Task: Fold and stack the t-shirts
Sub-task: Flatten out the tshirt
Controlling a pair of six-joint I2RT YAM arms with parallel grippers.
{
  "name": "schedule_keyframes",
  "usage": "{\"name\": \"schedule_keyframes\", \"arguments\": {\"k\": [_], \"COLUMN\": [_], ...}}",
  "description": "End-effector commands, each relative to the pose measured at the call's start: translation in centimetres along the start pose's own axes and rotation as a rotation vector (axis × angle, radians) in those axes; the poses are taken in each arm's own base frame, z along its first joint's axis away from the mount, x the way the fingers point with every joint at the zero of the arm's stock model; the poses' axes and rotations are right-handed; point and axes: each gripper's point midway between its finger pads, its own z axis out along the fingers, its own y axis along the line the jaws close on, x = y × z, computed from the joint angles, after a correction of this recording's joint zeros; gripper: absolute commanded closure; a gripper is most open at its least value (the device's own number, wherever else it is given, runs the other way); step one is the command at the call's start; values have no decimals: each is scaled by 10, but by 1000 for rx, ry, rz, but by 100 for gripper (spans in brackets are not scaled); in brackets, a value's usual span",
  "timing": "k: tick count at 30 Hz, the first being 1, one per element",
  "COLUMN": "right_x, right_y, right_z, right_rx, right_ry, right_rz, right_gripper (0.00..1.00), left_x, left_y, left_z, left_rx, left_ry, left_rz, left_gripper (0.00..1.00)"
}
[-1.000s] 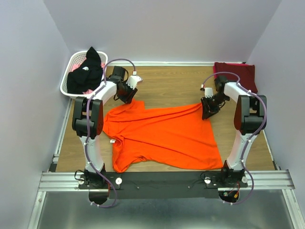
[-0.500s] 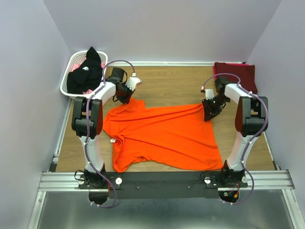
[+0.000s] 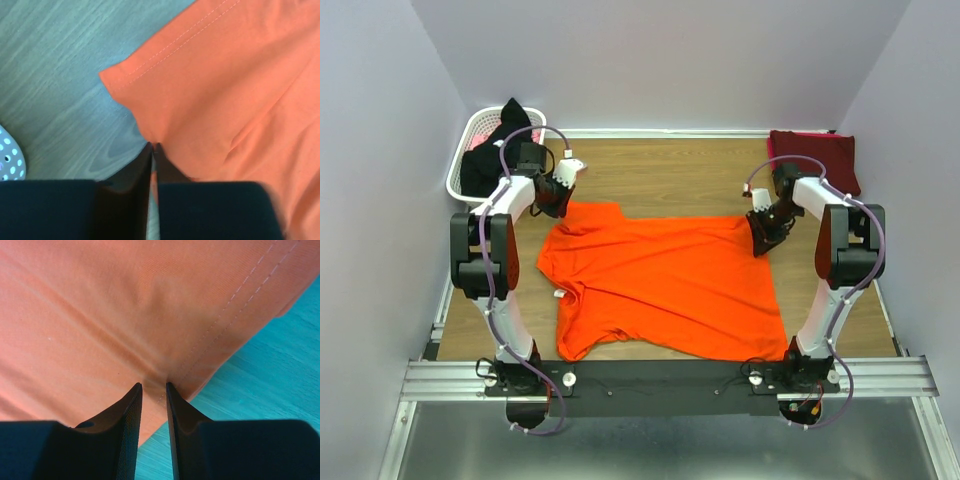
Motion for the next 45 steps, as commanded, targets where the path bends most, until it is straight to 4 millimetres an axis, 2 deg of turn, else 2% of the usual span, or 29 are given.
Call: {"name": "schedule_keyframes", "arguments": {"k": [1, 3, 6, 7, 8, 15, 18, 22, 27, 30, 32, 35, 36, 39, 40, 45], "right_x": [29, 32, 34, 35, 34, 30, 21, -2, -46, -61, -72, -81, -82, -86, -86, -88], "right_y": [-26, -23, -18, -17, -16, -5, -3, 2, 3, -5, -17, -34, -39, -45, -47, -52], "right_z": [19, 17, 13, 12, 12, 4, -2, -19, -53, -58, -63, -54, -49, -41, -36, -21], "right_rx": [83, 74, 61, 52, 50, 2, -6, -18, -36, -47, -33, 3, 12, 16, 14, 4], "right_ry": [104, 103, 102, 101, 99, 69, 40, -38, -195, -236, -268, -263, -255, -258, -250, -241], "right_rz": [-26, -36, -46, -49, -49, -69, -66, -62, -26, 22, 57, 110, 122, 127, 130, 128], "right_gripper": [66, 66, 67, 67, 67, 67, 67, 66, 66, 66, 66, 66, 66, 59, 58, 55], "left_x": [7, 4, -10, -24, -21, -47, -51, -50, -43, -39, -35, -32, -32, -31, -29, -28], "left_y": [7, 13, 15, 17, 17, 28, 31, 34, 33, 32, 31, 30, 30, 28, 28, 28], "left_z": [0, -2, -4, -6, -3, 18, 31, 43, 58, 61, 63, 65, 66, 68, 70, 72], "left_rx": [-40, -53, -55, -51, -46, -40, -50, -63, -59, -60, -60, -57, -56, -47, -45, -44], "left_ry": [15, 2, -36, -70, -63, -91, -85, -70, -42, -36, -28, -24, -23, -23, -17, -15], "left_rz": [-19, -47, -80, -89, -92, -115, -117, -119, -126, -128, -132, -135, -139, -140, -140, -138], "left_gripper": [73, 60, 54, 50, 50, 49, 49, 49, 50, 52, 57, 68, 75, 83, 89, 98]}}
